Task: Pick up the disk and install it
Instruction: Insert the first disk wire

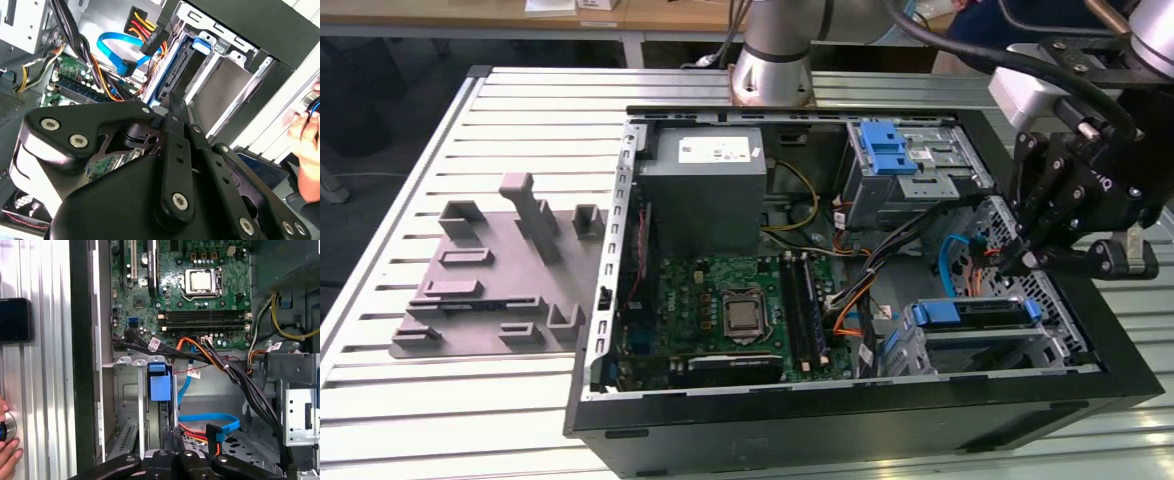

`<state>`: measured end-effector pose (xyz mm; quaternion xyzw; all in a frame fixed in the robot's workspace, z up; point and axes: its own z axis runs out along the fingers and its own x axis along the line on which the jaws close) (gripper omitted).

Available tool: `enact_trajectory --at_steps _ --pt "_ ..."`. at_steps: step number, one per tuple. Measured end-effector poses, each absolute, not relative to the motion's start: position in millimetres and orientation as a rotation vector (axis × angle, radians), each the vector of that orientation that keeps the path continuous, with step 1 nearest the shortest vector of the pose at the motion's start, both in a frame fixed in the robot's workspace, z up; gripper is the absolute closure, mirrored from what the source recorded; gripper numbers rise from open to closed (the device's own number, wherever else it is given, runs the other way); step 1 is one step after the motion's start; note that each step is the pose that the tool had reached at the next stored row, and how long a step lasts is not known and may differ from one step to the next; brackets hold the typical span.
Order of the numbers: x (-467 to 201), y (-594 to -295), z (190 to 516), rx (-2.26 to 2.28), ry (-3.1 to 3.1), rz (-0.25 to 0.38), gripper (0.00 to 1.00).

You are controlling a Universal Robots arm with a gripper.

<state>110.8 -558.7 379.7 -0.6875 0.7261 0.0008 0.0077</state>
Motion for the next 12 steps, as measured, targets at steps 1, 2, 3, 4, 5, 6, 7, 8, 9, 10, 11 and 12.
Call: enact_trajectory --at_steps 1,2,3,4,5,6,7,8,9,10,11,12 --pt "111.2 -558.4 379.5 -2.14 2.279 0.002 0.89" --pt "111.6 -558.1 379.4 -2.131 2.287 0.002 0.89" --pt "112.3 -557.6 379.2 -2.123 2.295 0.002 0.89" --pt "113.4 -556.7 379.0 -2.119 2.299 0.002 0.89" --pt "114.8 -555.4 379.0 -2.117 2.301 0.001 0.89" --pt "116.3 -554.0 378.9 -2.116 2.302 0.001 0.89" --pt "117.9 -552.4 378.8 -2.115 2.303 0.001 0.89" --pt "119.5 -550.9 378.7 -2.114 2.304 0.001 0.89" --pt "121.2 -549.4 378.7 -2.113 2.304 0.001 0.89" --pt "122.8 -548.0 378.6 -2.113 2.305 0.001 0.89" --pt "124.4 -546.8 378.6 -2.112 2.306 0.001 0.89" --pt "126.0 -545.6 378.5 -2.11 2.307 0.001 0.89"
